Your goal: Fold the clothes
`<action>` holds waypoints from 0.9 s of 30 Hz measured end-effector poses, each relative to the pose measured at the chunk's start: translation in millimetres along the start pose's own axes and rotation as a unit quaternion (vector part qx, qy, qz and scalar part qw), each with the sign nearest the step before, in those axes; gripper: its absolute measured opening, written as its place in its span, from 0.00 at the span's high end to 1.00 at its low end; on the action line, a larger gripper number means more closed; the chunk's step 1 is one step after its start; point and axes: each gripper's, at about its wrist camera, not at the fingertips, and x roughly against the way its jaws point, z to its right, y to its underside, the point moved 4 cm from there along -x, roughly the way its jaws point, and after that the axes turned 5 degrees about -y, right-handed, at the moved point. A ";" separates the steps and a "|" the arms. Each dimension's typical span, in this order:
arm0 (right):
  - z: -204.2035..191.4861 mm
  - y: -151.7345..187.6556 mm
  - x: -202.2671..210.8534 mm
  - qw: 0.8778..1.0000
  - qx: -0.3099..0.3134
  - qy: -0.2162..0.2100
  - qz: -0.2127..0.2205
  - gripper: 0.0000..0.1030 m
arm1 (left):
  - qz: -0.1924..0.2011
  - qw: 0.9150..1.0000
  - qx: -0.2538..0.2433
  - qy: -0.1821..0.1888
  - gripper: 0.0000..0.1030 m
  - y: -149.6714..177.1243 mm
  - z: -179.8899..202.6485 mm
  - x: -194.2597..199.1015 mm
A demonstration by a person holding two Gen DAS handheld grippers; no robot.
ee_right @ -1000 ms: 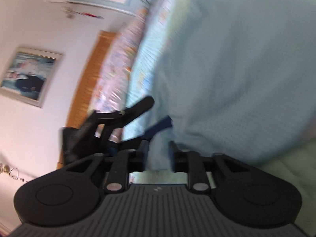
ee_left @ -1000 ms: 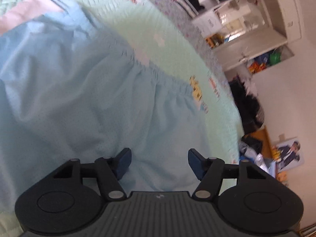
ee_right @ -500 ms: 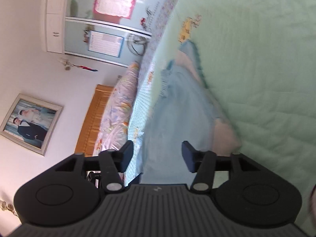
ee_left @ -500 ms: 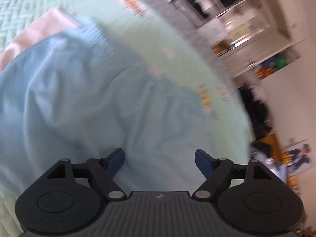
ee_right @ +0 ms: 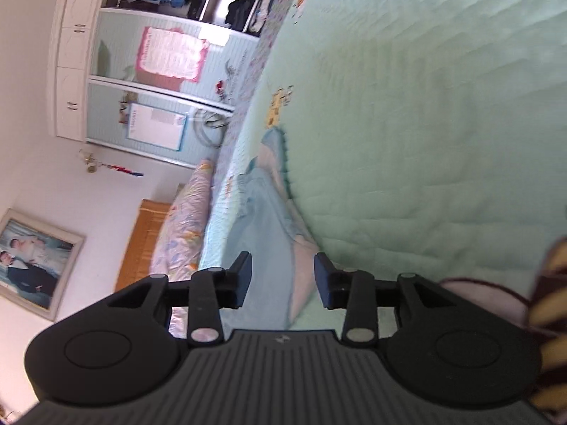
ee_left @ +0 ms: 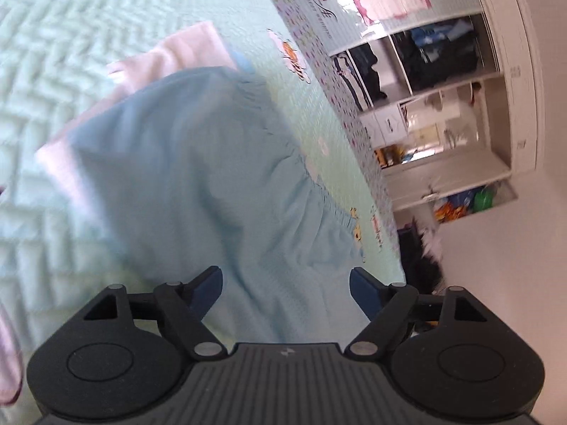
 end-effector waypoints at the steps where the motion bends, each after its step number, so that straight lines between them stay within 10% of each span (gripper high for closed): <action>1: -0.9 2.1 0.7 1.000 0.005 0.007 -0.001 0.60 | -0.001 1.000 0.005 0.007 0.21 2.7 -3.5 2.8; 8: -42.4 28.5 -52.3 0.998 0.029 0.052 -0.027 0.43 | 0.003 1.000 0.007 0.013 0.21 6.6 -10.4 13.4; 15: -38.8 46.5 -51.2 0.995 0.026 -0.089 -0.025 0.33 | 0.095 0.995 0.022 0.003 0.19 -22.3 -23.7 68.3; 27: -37.1 53.1 -61.0 0.992 0.035 -0.118 -0.011 0.31 | 0.124 0.987 -0.013 -0.096 0.14 -78.6 -37.3 86.1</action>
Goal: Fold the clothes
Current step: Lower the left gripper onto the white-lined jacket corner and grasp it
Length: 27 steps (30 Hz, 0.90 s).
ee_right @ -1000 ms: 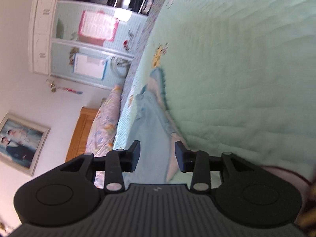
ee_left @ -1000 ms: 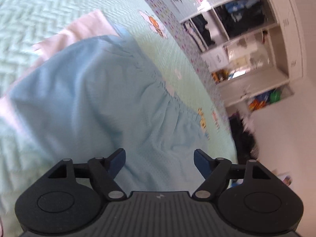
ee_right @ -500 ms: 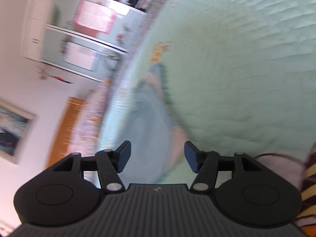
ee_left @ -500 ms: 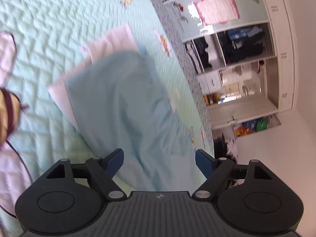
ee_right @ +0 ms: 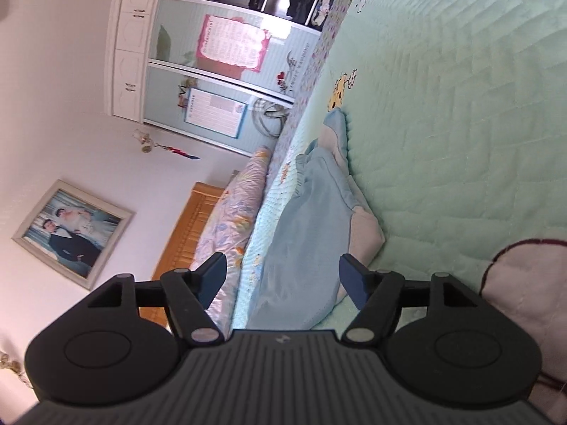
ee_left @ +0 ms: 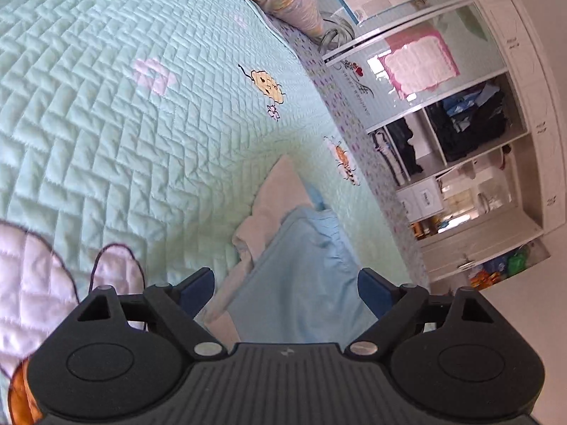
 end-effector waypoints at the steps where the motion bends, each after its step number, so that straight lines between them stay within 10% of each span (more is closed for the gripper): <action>1: -0.5 -1.9 -8.7 1.000 0.000 -0.005 0.000 0.31 | -0.002 1.000 -0.013 -0.005 0.14 -3.3 1.9 -4.6; 13: -9.4 -14.9 -45.3 0.998 -0.018 -0.056 0.010 0.31 | -0.062 0.997 -0.024 -0.038 0.13 -27.9 -1.3 -62.9; 27: -11.5 -15.4 -43.9 0.996 -0.028 -0.080 0.013 0.31 | -0.136 0.984 -0.112 0.026 0.02 -38.0 23.6 -108.0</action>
